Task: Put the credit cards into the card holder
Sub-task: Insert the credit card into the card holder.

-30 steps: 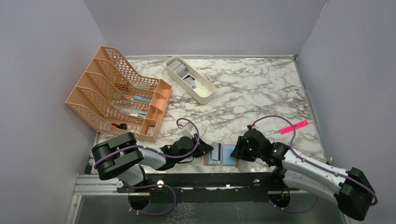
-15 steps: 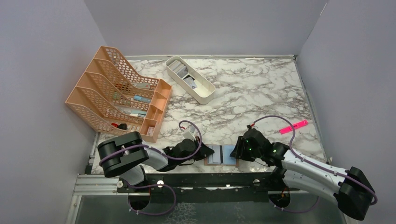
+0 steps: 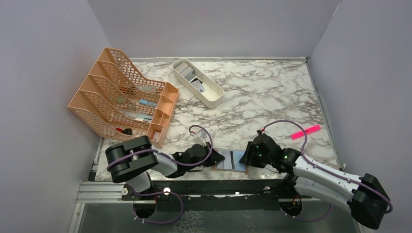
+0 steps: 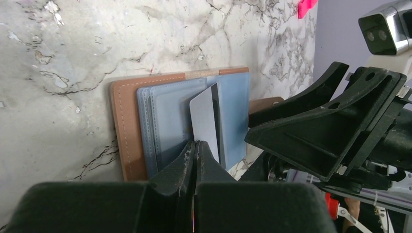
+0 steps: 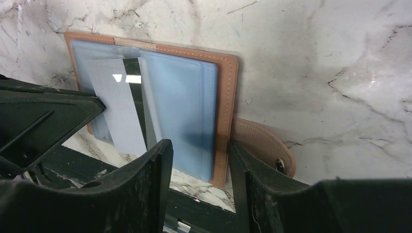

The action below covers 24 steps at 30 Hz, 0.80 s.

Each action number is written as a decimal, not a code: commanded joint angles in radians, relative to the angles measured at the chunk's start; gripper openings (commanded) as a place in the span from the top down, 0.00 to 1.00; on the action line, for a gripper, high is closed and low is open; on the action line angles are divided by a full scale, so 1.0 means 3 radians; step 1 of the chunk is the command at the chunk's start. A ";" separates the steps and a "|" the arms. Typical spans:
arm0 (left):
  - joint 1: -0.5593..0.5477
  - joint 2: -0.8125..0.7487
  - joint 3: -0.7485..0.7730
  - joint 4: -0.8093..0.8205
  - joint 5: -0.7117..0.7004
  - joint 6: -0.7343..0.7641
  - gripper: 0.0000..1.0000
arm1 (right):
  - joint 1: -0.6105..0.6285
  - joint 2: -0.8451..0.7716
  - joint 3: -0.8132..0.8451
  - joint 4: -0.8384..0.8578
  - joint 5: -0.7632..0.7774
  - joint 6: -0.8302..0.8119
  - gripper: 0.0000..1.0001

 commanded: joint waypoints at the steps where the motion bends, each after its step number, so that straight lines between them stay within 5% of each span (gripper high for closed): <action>1: -0.0037 0.0051 0.0058 0.0025 0.0155 0.0135 1.00 | 0.0020 0.0002 -0.0056 0.0072 -0.0023 0.0006 0.50; 15: -0.0035 0.0262 0.0410 -0.0304 0.0514 0.0471 1.00 | 0.0020 0.0010 -0.0045 0.0173 -0.0084 -0.0041 0.50; 24: -0.0054 0.0314 0.0543 -0.0312 0.0568 0.0492 0.84 | 0.0020 0.0009 -0.0094 0.0320 -0.0194 0.0014 0.51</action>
